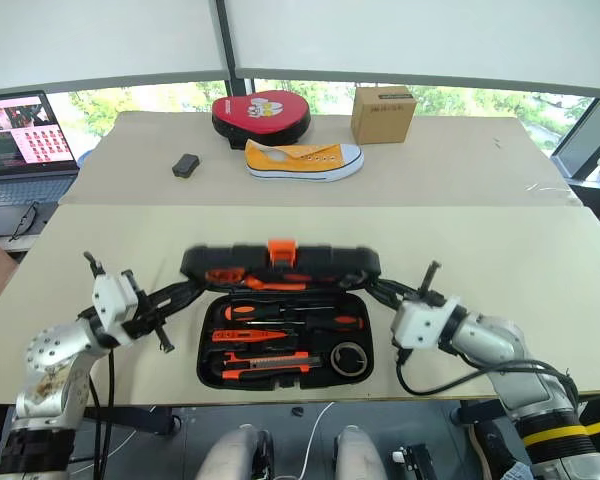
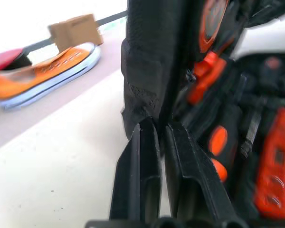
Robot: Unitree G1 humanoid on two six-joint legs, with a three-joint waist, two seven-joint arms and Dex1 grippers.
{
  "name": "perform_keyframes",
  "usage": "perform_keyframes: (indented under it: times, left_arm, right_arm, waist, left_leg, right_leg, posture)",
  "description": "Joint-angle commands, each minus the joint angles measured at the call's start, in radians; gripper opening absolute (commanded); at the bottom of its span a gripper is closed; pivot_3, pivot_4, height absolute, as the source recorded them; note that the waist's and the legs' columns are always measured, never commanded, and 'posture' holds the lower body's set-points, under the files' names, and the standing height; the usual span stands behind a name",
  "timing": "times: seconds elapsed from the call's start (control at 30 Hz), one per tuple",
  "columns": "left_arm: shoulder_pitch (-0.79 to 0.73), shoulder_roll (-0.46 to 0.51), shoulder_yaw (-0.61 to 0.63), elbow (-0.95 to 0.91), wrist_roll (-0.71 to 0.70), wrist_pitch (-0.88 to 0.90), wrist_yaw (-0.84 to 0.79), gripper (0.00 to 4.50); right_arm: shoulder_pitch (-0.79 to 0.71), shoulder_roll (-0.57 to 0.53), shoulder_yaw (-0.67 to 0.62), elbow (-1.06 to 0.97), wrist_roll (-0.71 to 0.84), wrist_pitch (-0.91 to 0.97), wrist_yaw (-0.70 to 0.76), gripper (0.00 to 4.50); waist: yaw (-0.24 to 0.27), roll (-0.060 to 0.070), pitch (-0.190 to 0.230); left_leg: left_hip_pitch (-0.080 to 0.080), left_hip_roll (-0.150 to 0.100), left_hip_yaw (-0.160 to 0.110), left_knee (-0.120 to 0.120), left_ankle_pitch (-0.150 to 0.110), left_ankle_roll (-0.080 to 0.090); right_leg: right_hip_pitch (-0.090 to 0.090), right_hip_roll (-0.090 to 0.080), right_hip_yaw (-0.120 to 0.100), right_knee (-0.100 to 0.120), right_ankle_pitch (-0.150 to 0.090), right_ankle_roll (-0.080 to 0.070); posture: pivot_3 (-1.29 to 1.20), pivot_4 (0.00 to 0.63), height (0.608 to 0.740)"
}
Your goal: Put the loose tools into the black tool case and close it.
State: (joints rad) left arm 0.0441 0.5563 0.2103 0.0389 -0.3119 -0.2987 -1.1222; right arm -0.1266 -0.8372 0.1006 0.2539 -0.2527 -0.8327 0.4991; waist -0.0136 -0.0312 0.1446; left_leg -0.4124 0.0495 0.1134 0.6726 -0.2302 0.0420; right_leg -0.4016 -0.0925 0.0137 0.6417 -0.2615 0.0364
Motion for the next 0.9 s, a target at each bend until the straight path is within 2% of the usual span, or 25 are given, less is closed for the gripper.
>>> perform_keyframes:
  times: [0.03, 0.1, 0.13, 0.2, 0.27, 0.33, 0.4, 0.47, 0.5, 0.57, 0.67, 0.73, 0.9]
  left_arm:
    - [0.065, 0.032, 0.036, 0.049, 0.019, -0.096, 0.007, 2.13]
    - [0.083, 0.065, 0.055, 0.077, 0.01, -0.09, 0.006, 2.76]
    - [0.082, 0.082, 0.067, 0.098, 0.003, -0.085, 0.007, 2.76]
    - [0.052, 0.113, 0.084, 0.138, -0.017, -0.056, 0.014, 2.76]
    - [0.002, 0.14, 0.074, 0.155, -0.029, -0.017, 0.01, 2.83]
    - [-0.063, 0.148, 0.057, 0.158, -0.05, 0.049, 0.015, 2.31]
    - [-0.121, 0.146, 0.036, 0.157, -0.043, 0.091, 0.027, 1.73]
    - [-0.201, 0.138, -0.015, 0.156, -0.014, 0.139, 0.037, 0.95]
    - [-0.239, 0.134, -0.044, 0.162, 0.007, 0.157, 0.043, 0.73]
    - [-0.275, 0.134, -0.086, 0.167, 0.032, 0.19, 0.042, 0.04]
    - [-0.311, 0.149, -0.165, 0.163, 0.05, 0.278, -0.006, 0.04]
    - [-0.329, 0.157, -0.208, 0.184, 0.085, 0.289, -0.021, 0.04]
    - [-0.345, 0.124, -0.231, 0.213, 0.09, 0.304, -0.008, 0.04]
  right_arm:
    - [0.026, -0.058, -0.024, 0.108, -0.047, -0.204, -0.049, 2.05]
    - [0.045, -0.087, -0.034, 0.133, -0.025, -0.239, -0.05, 2.69]
    - [0.061, -0.102, -0.043, 0.136, 0.005, -0.248, -0.046, 2.69]
    - [0.12, -0.13, -0.054, 0.085, 0.165, -0.158, 0.015, 2.69]
    - [0.219, -0.193, -0.007, -0.044, 0.389, -0.021, 0.161, 2.15]
    - [0.316, -0.245, 0.014, -0.195, 0.527, 0.062, 0.239, 1.55]
    - [0.377, -0.265, 0.015, -0.305, 0.59, 0.139, 0.276, 0.91]
    - [0.414, -0.264, 0.04, -0.405, 0.607, 0.254, 0.304, 0.19]
    - [0.416, -0.252, 0.058, -0.446, 0.594, 0.299, 0.312, 0.0]
    - [0.418, -0.238, 0.079, -0.505, 0.569, 0.382, 0.328, 0.0]
    - [0.392, -0.205, 0.125, -0.621, 0.574, 0.606, 0.311, 0.0]
    - [0.339, -0.152, 0.155, -0.653, 0.53, 0.68, 0.305, 0.0]
    - [0.203, -0.015, 0.167, -0.613, 0.422, 0.729, 0.279, 0.0]
  waist:
    - [0.001, 0.0, 0.0]
    - [0.001, -0.001, 0.0]
    - [0.002, -0.001, 0.0]
    - [0.003, -0.001, 0.0]
    - [0.006, -0.001, 0.0]
    - [0.01, 0.0, 0.0]
    - [0.011, -0.002, 0.0]
    - [0.011, -0.003, -0.001]
    - [0.012, -0.003, -0.001]
    - [0.013, -0.003, -0.001]
    - [0.009, -0.003, -0.001]
    - [0.007, -0.003, -0.001]
    - [0.005, -0.004, 0.0]
  left_leg:
    - [0.0, 0.0, -0.001, -0.002, 0.0, 0.0]
    - [0.001, 0.001, -0.002, -0.002, 0.0, 0.0]
    - [0.002, 0.001, -0.002, -0.001, 0.001, -0.001]
    - [0.004, 0.001, -0.003, -0.002, 0.001, -0.001]
    - [0.008, 0.002, -0.003, -0.003, 0.001, -0.001]
    - [0.009, 0.002, -0.005, -0.004, 0.0, 0.0]
    - [0.013, 0.002, -0.006, -0.004, 0.0, 0.0]
    - [0.013, 0.002, -0.006, -0.004, 0.0, 0.0]
    - [0.013, 0.002, -0.006, -0.004, 0.0, 0.0]
    - [0.013, 0.002, -0.006, -0.004, 0.0, 0.0]
    - [0.012, 0.002, -0.005, -0.004, -0.001, 0.0]
    - [0.011, 0.002, -0.005, -0.004, -0.001, 0.0]
    - [0.006, 0.002, -0.005, -0.003, 0.0, -0.001]
  right_leg:
    - [-0.001, -0.001, 0.001, 0.0, 0.0, 0.0]
    - [-0.001, -0.001, 0.001, 0.001, 0.0, 0.0]
    - [0.0, 0.0, 0.001, 0.002, 0.0, 0.0]
    - [0.001, 0.0, 0.001, 0.002, 0.0, 0.0]
    - [0.005, -0.001, 0.001, 0.002, 0.0, -0.001]
    - [0.009, -0.002, 0.0, 0.0, 0.0, -0.001]
    - [0.013, -0.003, 0.0, -0.001, 0.0, -0.001]
    - [0.013, -0.003, 0.0, -0.001, 0.0, -0.001]
    - [0.013, -0.003, -0.001, -0.001, 0.0, -0.001]
    - [0.013, -0.002, -0.001, 0.0, 0.0, -0.001]
    - [0.012, -0.002, 0.0, -0.001, 0.0, 0.0]
    - [0.01, 0.0, 0.0, 0.0, 0.0, 0.0]
    - [0.004, 0.002, 0.0, 0.001, 0.0, -0.001]
  posture:
    - [0.0, 0.15, 0.74]
    - [0.0, 0.15, 0.74]
    - [0.0, 0.15, 0.74]
    - [0.0, 0.15, 0.74]
    - [0.0, 0.15, 0.74]
    - [0.0, 0.15, 0.74]
    - [0.0, 0.15, 0.74]
    - [0.0, 0.15, 0.74]
    - [0.0, 0.15, 0.74]
    - [0.0, 0.15, 0.74]
    - [0.0, 0.15, 0.74]
    - [0.0, 0.15, 0.74]
    - [0.0, 0.15, 0.74]
